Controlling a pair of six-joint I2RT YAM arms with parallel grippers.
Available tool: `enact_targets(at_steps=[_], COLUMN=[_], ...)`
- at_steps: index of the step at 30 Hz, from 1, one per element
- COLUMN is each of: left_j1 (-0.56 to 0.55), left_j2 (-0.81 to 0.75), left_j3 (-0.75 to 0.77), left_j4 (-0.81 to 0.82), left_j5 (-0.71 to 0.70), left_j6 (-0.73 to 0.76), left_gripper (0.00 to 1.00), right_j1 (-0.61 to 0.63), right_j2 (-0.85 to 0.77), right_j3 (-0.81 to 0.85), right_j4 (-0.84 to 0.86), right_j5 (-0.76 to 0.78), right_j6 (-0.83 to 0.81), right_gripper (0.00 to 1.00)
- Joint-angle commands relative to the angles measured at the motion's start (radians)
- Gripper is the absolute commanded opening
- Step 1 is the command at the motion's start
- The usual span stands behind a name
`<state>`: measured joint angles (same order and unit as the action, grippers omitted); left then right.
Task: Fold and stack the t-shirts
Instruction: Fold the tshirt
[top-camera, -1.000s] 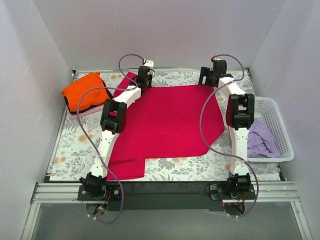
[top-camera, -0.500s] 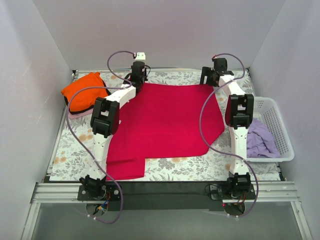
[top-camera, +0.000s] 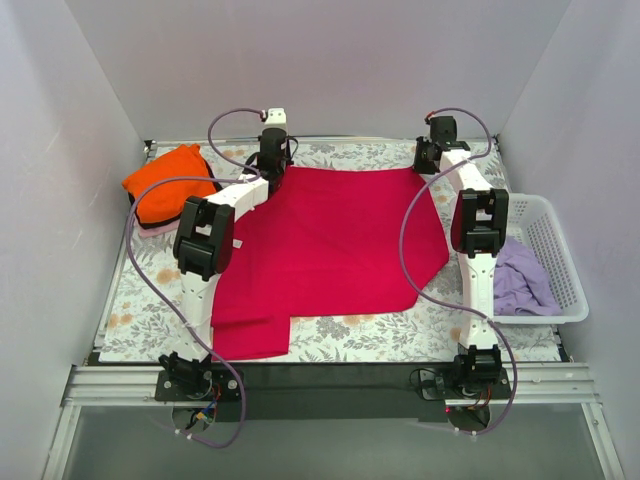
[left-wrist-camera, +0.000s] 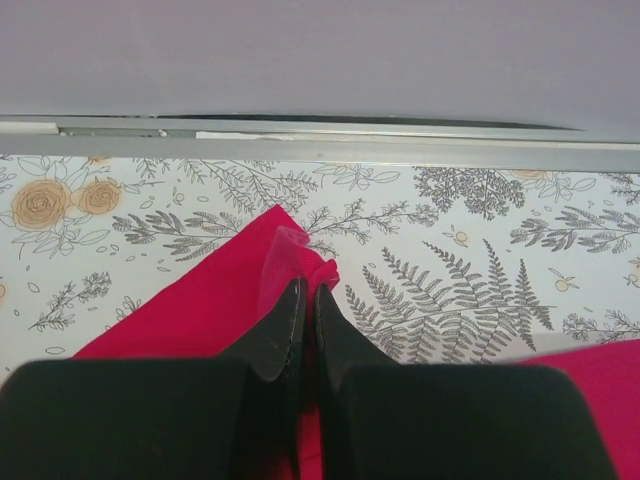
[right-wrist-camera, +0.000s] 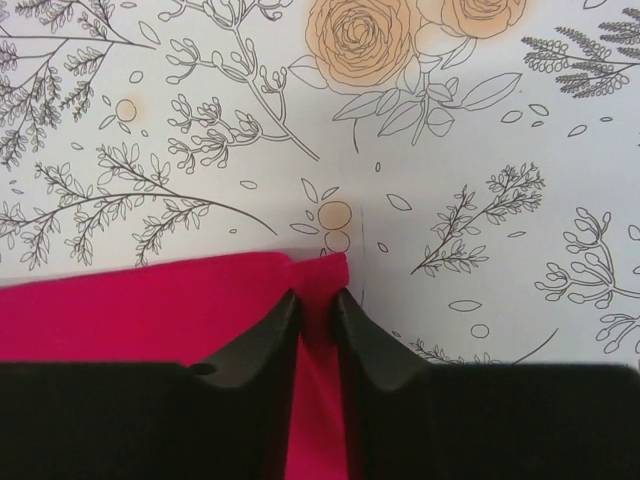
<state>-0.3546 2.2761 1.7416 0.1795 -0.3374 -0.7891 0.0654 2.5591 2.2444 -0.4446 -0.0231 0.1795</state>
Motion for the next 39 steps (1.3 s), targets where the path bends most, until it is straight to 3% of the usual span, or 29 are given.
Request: enact_targets(at_steps=[1,2,3,8,13,25,39], left_j1=[0.003,0.003,0.003,0.008,0.009,0.009,0.009], left_j2=[-0.063,-0.063,-0.060,-0.055,-0.098,-0.248,-0.351], left_j3=[0.001,-0.001,-0.001,-0.023,-0.160,-0.447,-0.651], left_j4=[0.025,0.025,0.031,0.060,0.155,0.345,0.397], left_j5=[-0.031,-0.034,-0.047,-0.090,-0.097,-0.121,-0.138], left_j6=[0.008,0.010,0.010,-0.013,-0.071,-0.173,-0.225], left_gripper=[0.00,0.00,0.00,0.00,0.00,0.00,0.00], right_j1=[0.002,0.002,0.004,0.007,0.007,0.007,0.010], right_j2=[0.018,0.013,-0.009,-0.180,-0.353,-0.563,-0.706], right_j3=[0.023,0.015,-0.005,-0.343,-0.552,-0.862,-1.040], right_j4=[-0.023,-0.014,0.000,0.275,0.466,0.581,0.604], right_j5=[0.003,0.009,0.014,0.018,0.047,0.049,0.064], right_j6=[0.009,0.009,0.011,0.041,0.049,0.032,0.025], right_gripper=[0.16,0.03,0.01,0.01,0.01,0.01,0.01])
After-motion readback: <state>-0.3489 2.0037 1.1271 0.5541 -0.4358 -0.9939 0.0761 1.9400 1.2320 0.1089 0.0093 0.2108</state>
